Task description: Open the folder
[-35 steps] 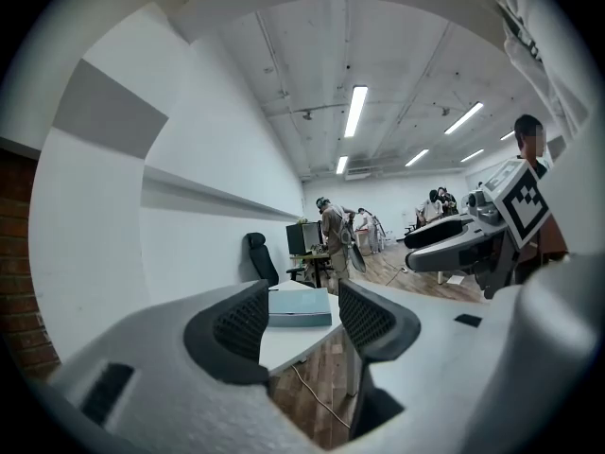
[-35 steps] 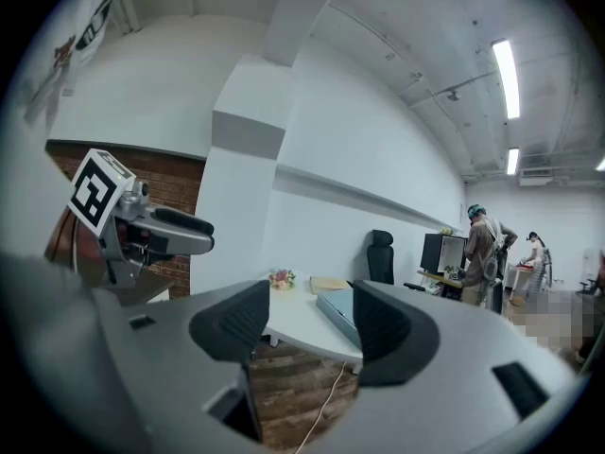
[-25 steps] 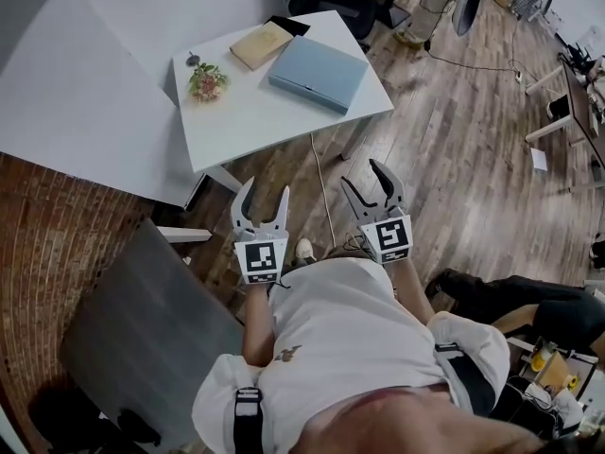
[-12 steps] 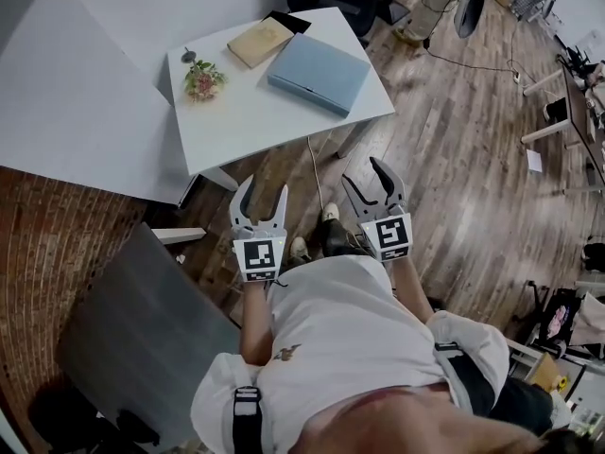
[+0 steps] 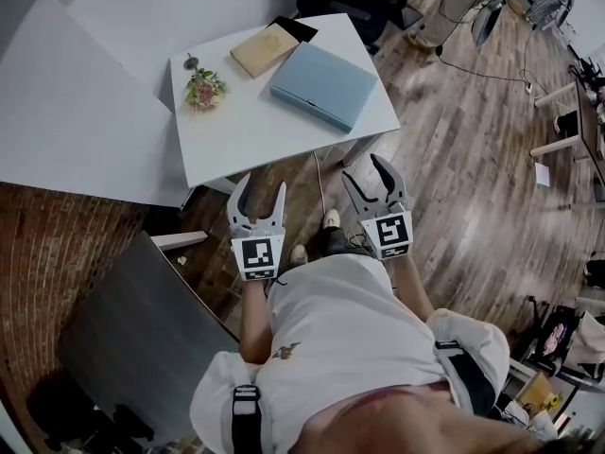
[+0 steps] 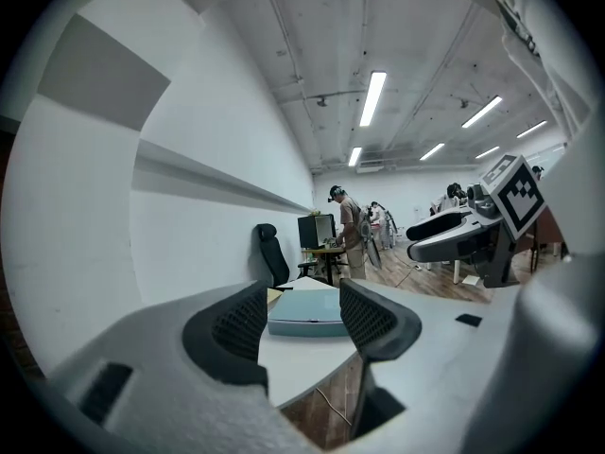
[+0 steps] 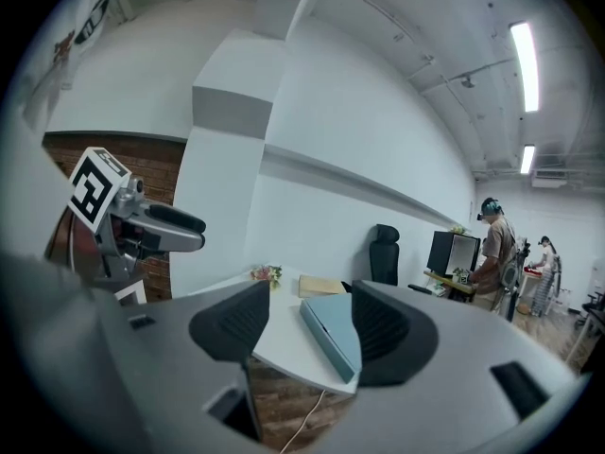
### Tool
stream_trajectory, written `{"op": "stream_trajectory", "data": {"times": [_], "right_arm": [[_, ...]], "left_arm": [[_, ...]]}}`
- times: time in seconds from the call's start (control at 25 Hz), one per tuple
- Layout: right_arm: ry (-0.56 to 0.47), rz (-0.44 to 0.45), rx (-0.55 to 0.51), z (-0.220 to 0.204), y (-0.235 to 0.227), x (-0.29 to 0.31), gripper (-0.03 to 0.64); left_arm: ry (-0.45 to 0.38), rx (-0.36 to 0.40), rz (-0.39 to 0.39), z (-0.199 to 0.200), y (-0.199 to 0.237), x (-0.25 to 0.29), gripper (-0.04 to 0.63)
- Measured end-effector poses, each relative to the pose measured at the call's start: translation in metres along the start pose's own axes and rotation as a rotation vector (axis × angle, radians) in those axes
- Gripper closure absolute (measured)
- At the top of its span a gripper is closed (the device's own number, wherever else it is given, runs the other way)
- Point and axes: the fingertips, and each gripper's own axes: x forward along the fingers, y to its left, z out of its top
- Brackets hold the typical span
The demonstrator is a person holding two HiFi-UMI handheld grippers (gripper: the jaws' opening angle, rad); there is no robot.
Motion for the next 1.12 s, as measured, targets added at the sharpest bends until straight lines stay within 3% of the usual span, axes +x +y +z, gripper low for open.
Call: {"op": "stream_trajectory", "data": {"times": [0.48,1.12], "right_arm": [[-0.019,0.069,0.022,-0.005,-0.070,0.047,0.351],[-0.067,0.140,0.045,-0.013,-0.140,0.079,0.351]], "left_arm": [[0.019,0.008,0.063,0.022,-0.009,0.081,0.344],[0.020,0.053,0.144,0.048,-0.034,0.144,0.334]]}}
